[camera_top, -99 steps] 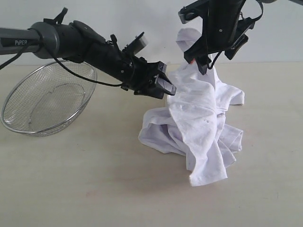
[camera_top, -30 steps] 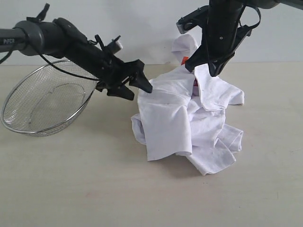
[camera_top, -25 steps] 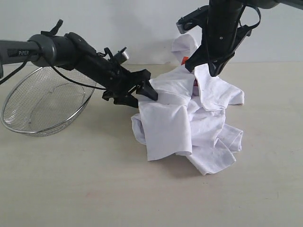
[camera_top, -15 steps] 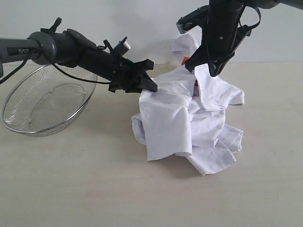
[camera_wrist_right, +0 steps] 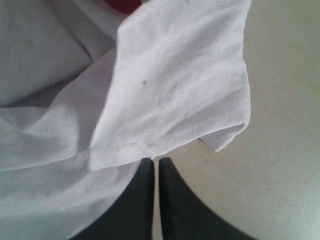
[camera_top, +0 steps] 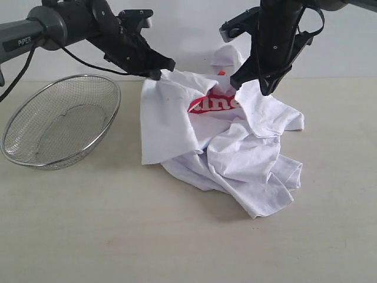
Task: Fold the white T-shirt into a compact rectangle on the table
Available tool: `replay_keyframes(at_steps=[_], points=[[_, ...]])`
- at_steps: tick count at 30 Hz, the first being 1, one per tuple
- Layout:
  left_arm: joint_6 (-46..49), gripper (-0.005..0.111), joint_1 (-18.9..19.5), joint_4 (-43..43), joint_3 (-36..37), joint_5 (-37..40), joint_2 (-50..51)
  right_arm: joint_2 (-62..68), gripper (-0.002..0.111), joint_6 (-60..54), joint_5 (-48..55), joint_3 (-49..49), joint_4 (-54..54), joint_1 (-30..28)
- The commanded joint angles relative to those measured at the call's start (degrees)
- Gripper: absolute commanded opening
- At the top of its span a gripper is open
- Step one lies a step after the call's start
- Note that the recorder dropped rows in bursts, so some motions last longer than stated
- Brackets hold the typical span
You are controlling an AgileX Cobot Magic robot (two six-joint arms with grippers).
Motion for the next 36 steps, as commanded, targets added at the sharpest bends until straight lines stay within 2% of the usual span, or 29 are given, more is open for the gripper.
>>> replay_keyframes(at_steps=[1,3,6,8,11,13,15,18,20,25,28,34,36], points=[[-5.0,0.004,2.2,13.0,-0.7,-7.7,-0.5,-0.7,0.000,0.3,0.0,0.1,0.3,-0.1],[-13.9,0.004,4.1,22.4,-0.7,-10.0,-0.5,-0.7,0.000,0.3,0.0,0.1,1.0,-0.1],[-13.9,0.004,5.9,18.8,-0.7,-13.5,-0.6,-0.7,0.000,0.3,0.0,0.1,1.5,-0.1],[-9.5,0.004,6.5,11.3,-0.7,-15.2,-1.2,-0.7,0.000,0.3,0.0,0.1,1.5,-0.1],[6.7,0.004,6.3,-6.1,-0.8,-15.1,-2.4,-0.7,0.000,-0.2,0.0,0.1,1.5,-0.1],[19.8,0.004,6.2,-17.0,-1.5,-12.8,-2.8,-0.7,0.000,-0.5,0.0,0.1,1.5,-0.1],[25.0,0.004,6.2,-24.1,-2.2,-10.0,-2.8,-0.7,0.000,-0.4,0.0,0.1,1.5,-0.1],[23.6,0.006,6.2,-22.9,-2.3,-8.6,-2.5,-1.3,0.000,-0.4,0.0,0.1,2.5,-0.1],[22.4,0.013,6.2,-20.7,-2.3,-7.9,-2.4,-2.0,0.000,-0.4,0.0,0.1,3.1,-0.1],[16.3,0.048,6.3,-12.7,-2.3,-9.2,-2.4,-4.0,0.000,-0.5,0.0,0.1,3.9,-0.1],[11.9,0.061,7.0,-10.2,-2.3,-10.9,-2.4,-5.3,0.000,-0.5,0.0,0.1,3.9,-0.1],[10.9,0.062,8.5,-10.7,-4.7,-9.7,-3.8,-8.1,0.000,-0.5,0.0,0.2,3.9,-0.1],[8.7,0.057,9.1,-10.9,-5.5,-7.0,-5.3,-9.1,0.000,-0.5,0.0,1.6,4.1,-0.1]])
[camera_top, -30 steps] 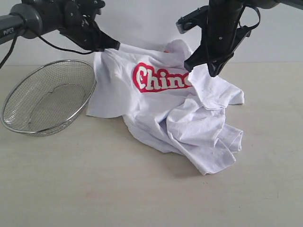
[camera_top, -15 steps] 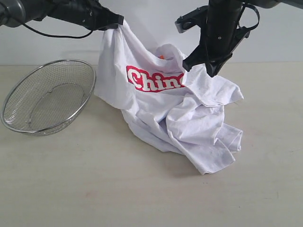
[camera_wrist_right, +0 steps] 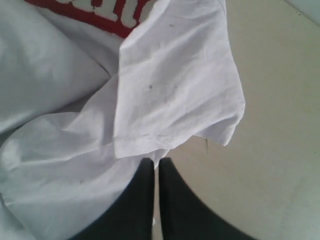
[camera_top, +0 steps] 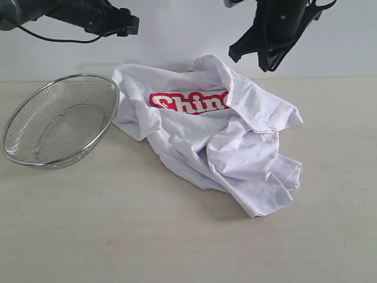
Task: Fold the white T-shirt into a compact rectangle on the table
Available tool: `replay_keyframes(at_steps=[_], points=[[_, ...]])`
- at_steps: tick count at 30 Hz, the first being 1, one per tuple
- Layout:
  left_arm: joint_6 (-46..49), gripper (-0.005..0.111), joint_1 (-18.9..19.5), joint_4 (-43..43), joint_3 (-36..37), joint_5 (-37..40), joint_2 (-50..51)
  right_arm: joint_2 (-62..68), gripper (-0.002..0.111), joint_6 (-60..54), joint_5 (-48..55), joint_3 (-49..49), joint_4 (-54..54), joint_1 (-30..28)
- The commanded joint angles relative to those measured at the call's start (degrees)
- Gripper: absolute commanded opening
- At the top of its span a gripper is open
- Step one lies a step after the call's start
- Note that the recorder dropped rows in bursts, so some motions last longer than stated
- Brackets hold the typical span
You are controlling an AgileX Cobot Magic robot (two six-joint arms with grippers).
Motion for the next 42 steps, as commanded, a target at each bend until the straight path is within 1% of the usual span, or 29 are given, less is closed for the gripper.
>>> replay_keyframes(at_steps=[1,2,3,4,6,9,11,12,14,15,17,19,21,22,26,29,31,33,37,40,42], points=[[-3.4,0.053,1.2,-0.3,-2.1,4.2,-3.6,-2.7,0.000,-0.4,-0.1,2.6,0.4,-0.1],[-3.4,0.048,1.4,-0.3,-2.3,6.5,-4.5,-3.4,0.000,-0.4,-0.1,4.4,0.5,-0.1],[-3.0,0.036,1.4,-0.3,-2.5,9.4,-5.5,-4.1,0.000,-0.4,-0.1,6.7,0.7,-0.1],[-1.8,0.026,1.4,-0.3,-2.5,12.3,-6.5,-4.7,0.000,-0.3,-0.1,8.7,0.8,-0.1],[3.1,0.005,1.4,-0.6,-2.5,19.0,-8.2,-5.9,0.000,-0.3,-0.1,13.7,1.5,-0.1],[5.2,0.004,0.8,-4.1,-2.5,28.8,-9.5,-7.8,0.000,-0.2,-0.1,19.6,2.8,-0.1],[5.1,0.004,-0.1,-4.4,-2.5,35.6,-9.6,-9.3,0.000,-0.2,-0.1,23.3,3.8,-0.1],[5.0,0.004,-0.8,-4.1,-2.2,37.7,-9.4,-9.9,0.000,-0.2,-0.1,24.6,4.3,-0.1],[4.1,0.004,-2.4,-3.8,-0.6,37.7,-8.8,-11.4,0.000,-0.3,-0.1,27.8,6.3,-0.1],[2.8,0.004,-3.3,-3.5,1.3,37.7,-8.8,-12.0,0.000,-0.4,-0.1,29.0,7.6,-0.1],[3.7,0.004,-5.1,-2.6,5.0,37.7,-8.8,-13.2,0.000,-1.0,-0.1,32.1,10.5,-0.1],[5.5,0.004,-7.2,3.3,8.8,37.7,-8.6,-13.9,0.000,-2.3,-0.1,35.0,12.8,0.0],[4.1,0.004,-8.1,8.4,12.2,37.7,-8.6,-14.3,0.000,-2.4,-0.1,37.4,12.9,0.0],[3.4,0.004,-8.1,8.7,13.9,37.7,-8.5,-14.4,0.000,-2.3,-0.1,38.6,12.9,0.0],[3.2,0.004,-8.1,4.2,20.3,37.7,-8.5,-14.5,0.000,-2.3,-1.6,41.8,15.0,0.0],[7.5,0.004,-8.7,-1.0,25.5,37.7,-8.5,-14.5,0.000,-2.3,-5.6,43.2,15.7,0.0],[10.5,0.004,-9.8,-4.4,28.4,37.7,-8.5,-14.5,0.000,-2.3,-7.7,44.3,16.0,0.0],[11.0,0.004,-11.5,-5.1,30.3,36.4,-8.5,-14.5,0.000,-2.3,-10.2,45.6,16.8,0.0],[11.0,0.004,-15.0,-4.8,31.9,29.0,-8.5,-14.4,0.000,-3.1,-13.2,46.6,18.7,0.0],[11.0,0.004,-17.2,-4.8,31.9,25.9,-8.5,-13.6,0.000,-3.3,-14.4,46.6,19.1,0.0],[10.6,0.004,-18.0,-4.5,31.9,25.3,-7.7,-12.2,0.000,-3.3,-15.1,46.6,19.1,0.0]])
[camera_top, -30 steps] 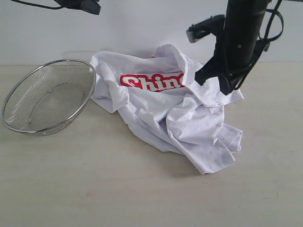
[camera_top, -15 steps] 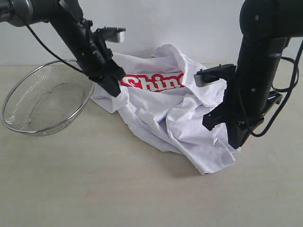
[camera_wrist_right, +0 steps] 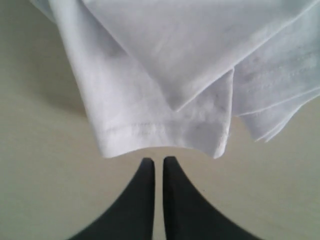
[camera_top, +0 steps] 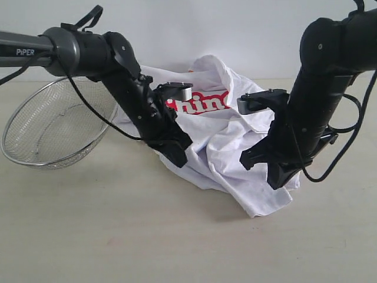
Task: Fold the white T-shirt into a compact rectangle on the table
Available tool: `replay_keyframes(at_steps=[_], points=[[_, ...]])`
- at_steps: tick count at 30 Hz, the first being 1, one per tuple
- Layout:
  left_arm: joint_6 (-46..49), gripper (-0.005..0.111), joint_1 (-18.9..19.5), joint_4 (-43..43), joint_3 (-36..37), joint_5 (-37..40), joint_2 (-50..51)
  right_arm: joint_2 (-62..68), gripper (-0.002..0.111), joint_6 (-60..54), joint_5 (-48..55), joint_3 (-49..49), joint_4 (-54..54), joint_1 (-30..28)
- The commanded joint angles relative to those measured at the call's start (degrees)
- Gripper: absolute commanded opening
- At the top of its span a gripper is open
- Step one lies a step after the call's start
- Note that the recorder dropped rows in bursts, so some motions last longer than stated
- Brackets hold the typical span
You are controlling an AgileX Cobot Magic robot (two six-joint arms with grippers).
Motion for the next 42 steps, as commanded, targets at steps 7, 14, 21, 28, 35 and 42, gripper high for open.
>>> replay_keyframes(at_steps=[7,14,21,28,35,42], points=[[-2.1,0.004,-3.1,-0.7,0.3,-6.6,3.5,5.5,0.000,-0.7,-3.8,0.3,0.2,0.0],[-2.1,0.004,-3.5,-2.1,0.3,-9.2,3.8,7.4,0.000,-0.7,-5.1,0.3,-0.3,0.0],[-1.6,0.004,-5.0,-3.1,0.3,-9.1,5.3,9.2,0.000,-0.7,-6.2,0.3,-0.4,0.0],[-5.0,0.004,-6.3,3.7,0.3,-1.4,8.1,9.3,0.000,9.1,-5.6,0.3,-13.5,-0.1],[-7.6,0.004,-5.6,8.5,0.5,8.9,7.5,9.3,0.000,14.4,-4.6,0.3,-23.4,-0.1],[-10.0,0.004,-3.1,11.9,6.1,9.5,7.4,8.8,0.000,14.4,-4.2,0.3,-24.7,-0.1]])
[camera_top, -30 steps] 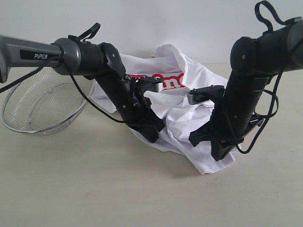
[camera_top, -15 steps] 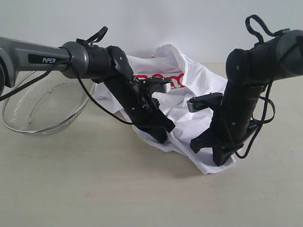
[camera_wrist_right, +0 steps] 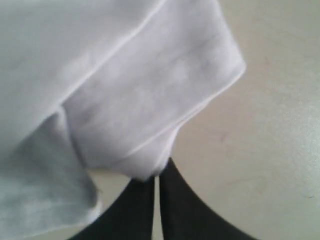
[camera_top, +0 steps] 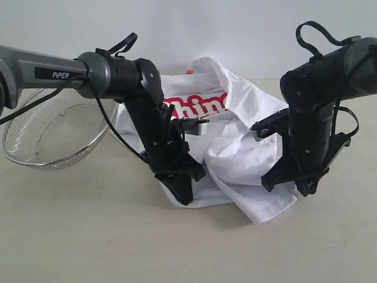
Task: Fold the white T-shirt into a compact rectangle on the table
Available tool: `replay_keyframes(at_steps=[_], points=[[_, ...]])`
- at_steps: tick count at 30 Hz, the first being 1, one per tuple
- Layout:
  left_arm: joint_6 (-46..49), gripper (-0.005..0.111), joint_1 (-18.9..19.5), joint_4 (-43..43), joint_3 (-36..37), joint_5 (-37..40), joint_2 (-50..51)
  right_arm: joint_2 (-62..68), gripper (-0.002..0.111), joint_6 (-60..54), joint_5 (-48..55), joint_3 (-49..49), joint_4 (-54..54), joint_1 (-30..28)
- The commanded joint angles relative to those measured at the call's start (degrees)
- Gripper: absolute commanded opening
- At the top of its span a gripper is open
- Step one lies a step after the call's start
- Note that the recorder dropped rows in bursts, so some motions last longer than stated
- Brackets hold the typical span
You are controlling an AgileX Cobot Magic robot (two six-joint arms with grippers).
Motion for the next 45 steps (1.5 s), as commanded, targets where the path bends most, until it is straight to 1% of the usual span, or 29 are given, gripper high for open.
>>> replay_keyframes(at_steps=[1,4,6,9,11,15,18,20,22,24,27,30,33,36,38,40,41,43,45], points=[[-0.8,0.004,2.0,8.2,6.9,2.3,1.8,-1.2,0.000,0.4,0.9,0.1,-1.0,-0.1],[0.0,0.004,2.4,8.0,10.8,2.3,0.6,-4.0,0.000,-1.1,1.0,0.0,-0.1,-0.1],[0.5,0.004,2.6,7.9,13.1,2.3,-0.8,-6.5,0.000,-5.6,2.2,-0.6,3.8,-0.1],[0.7,0.004,2.7,8.2,16.8,2.3,-3.6,-9.1,0.000,-11.2,6.9,-1.7,10.7,-0.1],[0.7,0.004,2.7,8.2,19.5,2.3,-6.1,-9.6,0.000,-12.8,8.4,-1.7,13.5,-0.1],[0.9,0.004,2.8,10.1,25.3,2.3,-11.5,-9.5,0.000,-13.2,11.0,-1.3,15.6,-0.1],[0.9,0.004,3.4,11.8,30.1,2.2,-15.1,-9.5,0.000,-17.6,11.1,-0.9,22.3,0.0],[0.9,0.004,4.6,11.8,31.8,-1.0,-16.7,-9.5,0.000,-21.2,11.5,-0.9,26.7,1.3],[1.1,0.004,5.6,11.6,31.6,-1.8,-17.1,-9.5,0.000,-21.9,11.5,-0.9,27.9,4.2],[1.1,0.004,6.7,10.8,30.9,-1.8,-17.0,-9.5,0.000,-21.8,9.1,-0.9,27.8,7.4],[1.1,0.004,6.9,10.6,30.5,-1.8,-17.0,-9.2,0.000,-21.7,3.0,-0.9,26.8,12.2],[1.1,0.004,6.9,10.6,30.5,-1.9,-17.0,-7.3,0.000,-19.4,-0.9,-0.9,26.2,14.2],[1.1,0.004,6.9,10.7,30.5,-1.9,-17.0,-3.2,0.000,-19.2,-3.4,-0.9,25.6,14.3],[1.1,0.004,6.9,10.7,30.5,-1.9,-17.0,-0.1,0.000,-16.1,-6.0,-0.9,22.4,14.3],[1.1,0.004,6.9,10.8,30.5,-1.9,-17.0,1.5,0.000,-12.2,-7.8,-0.9,17.0,14.3],[0.6,0.004,6.9,11.7,30.5,-2.2,-17.0,3.8,0.000,-5.7,-8.6,-0.9,8.8,14.1],[0.6,0.004,6.9,11.9,30.5,-2.2,-17.0,5.4,0.000,-3.1,-8.5,-0.9,5.2,13.5],[-0.3,0.004,7.5,12.6,30.5,-2.3,-17.0,9.1,0.000,-2.9,-8.8,-0.9,4.6,12.2],[-2.4,0.004,8.4,15.5,30.5,-2.3,-17.0,12.5,0.000,-2.7,-9.4,-0.9,3.5,9.6]])
